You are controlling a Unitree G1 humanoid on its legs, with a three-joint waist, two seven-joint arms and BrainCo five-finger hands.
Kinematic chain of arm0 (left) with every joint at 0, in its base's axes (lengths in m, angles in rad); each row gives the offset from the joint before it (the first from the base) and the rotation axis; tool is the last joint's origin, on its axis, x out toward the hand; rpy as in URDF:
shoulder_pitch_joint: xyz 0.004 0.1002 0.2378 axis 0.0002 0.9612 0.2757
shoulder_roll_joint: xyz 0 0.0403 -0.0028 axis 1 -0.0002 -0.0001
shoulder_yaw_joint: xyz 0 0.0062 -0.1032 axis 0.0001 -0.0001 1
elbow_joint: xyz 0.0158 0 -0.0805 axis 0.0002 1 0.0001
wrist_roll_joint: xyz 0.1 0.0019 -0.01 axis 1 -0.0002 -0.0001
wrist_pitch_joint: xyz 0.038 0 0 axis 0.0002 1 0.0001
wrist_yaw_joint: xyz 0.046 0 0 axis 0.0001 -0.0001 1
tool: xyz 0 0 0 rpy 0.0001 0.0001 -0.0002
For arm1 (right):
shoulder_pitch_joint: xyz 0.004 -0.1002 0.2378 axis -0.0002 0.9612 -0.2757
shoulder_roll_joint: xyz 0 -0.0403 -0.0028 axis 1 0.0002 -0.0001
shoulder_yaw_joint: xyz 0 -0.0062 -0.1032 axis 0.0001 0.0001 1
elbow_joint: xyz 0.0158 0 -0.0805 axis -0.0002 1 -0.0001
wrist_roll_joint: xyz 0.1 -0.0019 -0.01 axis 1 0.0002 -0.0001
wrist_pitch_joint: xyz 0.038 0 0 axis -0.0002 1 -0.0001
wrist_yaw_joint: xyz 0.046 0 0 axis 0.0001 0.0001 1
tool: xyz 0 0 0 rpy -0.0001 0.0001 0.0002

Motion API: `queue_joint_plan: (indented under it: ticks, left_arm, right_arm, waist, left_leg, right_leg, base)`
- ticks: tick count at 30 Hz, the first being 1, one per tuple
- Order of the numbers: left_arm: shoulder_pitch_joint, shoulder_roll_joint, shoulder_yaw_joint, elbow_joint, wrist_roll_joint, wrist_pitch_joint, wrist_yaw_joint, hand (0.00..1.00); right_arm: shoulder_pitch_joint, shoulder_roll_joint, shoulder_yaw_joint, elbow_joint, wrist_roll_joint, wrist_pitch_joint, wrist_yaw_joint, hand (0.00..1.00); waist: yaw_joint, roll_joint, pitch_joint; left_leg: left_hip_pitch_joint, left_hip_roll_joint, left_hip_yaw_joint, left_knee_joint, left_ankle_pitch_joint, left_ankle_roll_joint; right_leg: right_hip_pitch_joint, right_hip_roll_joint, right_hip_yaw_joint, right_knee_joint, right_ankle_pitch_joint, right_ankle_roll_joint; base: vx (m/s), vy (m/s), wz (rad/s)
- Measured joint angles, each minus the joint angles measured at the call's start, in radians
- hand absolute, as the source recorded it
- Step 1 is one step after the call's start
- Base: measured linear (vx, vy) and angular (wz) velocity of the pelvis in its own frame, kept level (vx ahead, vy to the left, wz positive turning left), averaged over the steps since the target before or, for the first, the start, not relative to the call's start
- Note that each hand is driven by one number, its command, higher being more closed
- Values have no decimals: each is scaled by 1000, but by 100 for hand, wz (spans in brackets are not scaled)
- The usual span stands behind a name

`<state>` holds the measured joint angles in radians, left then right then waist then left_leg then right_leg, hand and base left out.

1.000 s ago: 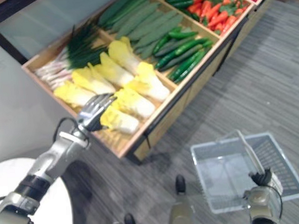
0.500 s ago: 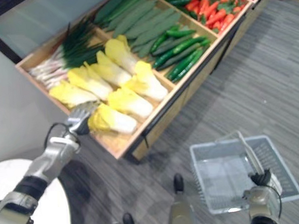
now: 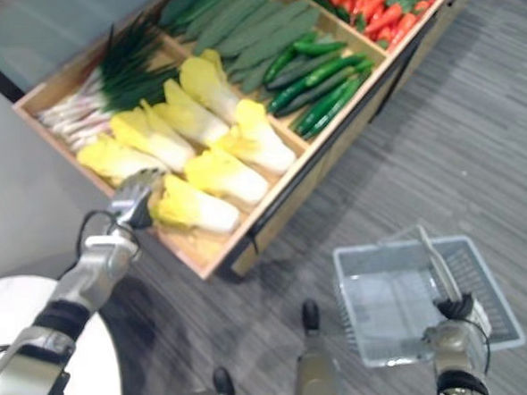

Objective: Pick vegetable in the basket

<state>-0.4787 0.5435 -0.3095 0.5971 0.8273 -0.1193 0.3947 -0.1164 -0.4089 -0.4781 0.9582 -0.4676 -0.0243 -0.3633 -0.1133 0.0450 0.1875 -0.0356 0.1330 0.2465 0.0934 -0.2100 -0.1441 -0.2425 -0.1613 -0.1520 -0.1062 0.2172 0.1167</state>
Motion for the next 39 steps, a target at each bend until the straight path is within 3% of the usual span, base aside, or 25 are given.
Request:
queue_joint_plan:
  ticks: [18,27,28,39]
  left_arm:
    - [-52,-52,-85,-13,-40,13,7,0]
    - [-114,-71,-133,23,-22,-2,44,0]
    - [-121,-71,-135,30,-20,-2,45,100]
    - [-186,-91,-113,123,12,-1,72,100]
  right_arm:
    - [-24,1,-18,13,-1,12,-32,100]
    - [-47,1,-16,12,-2,12,-43,100]
    - [-48,1,-16,13,-2,13,-43,100]
    - [-64,1,-14,13,0,12,-46,100]
  waist:
    - [3,-9,8]
    - [9,-12,44]
    - [9,-10,45]
    - [8,-19,60]
  left_leg:
    - [2,-1,4,0,-2,-1]
    - [-14,3,19,20,-15,-1]
    - [-14,3,20,20,-15,-1]
    - [-45,14,26,58,-34,-5]
  right_leg:
    - [0,-1,3,0,0,0]
    - [-18,5,24,0,0,0]
    - [-18,6,24,0,0,0]
    - [-37,14,40,0,0,0]
  base:
    - [2,0,0]
    - [15,-9,-5]
    - [35,-17,-4]
    - [11,-5,-2]
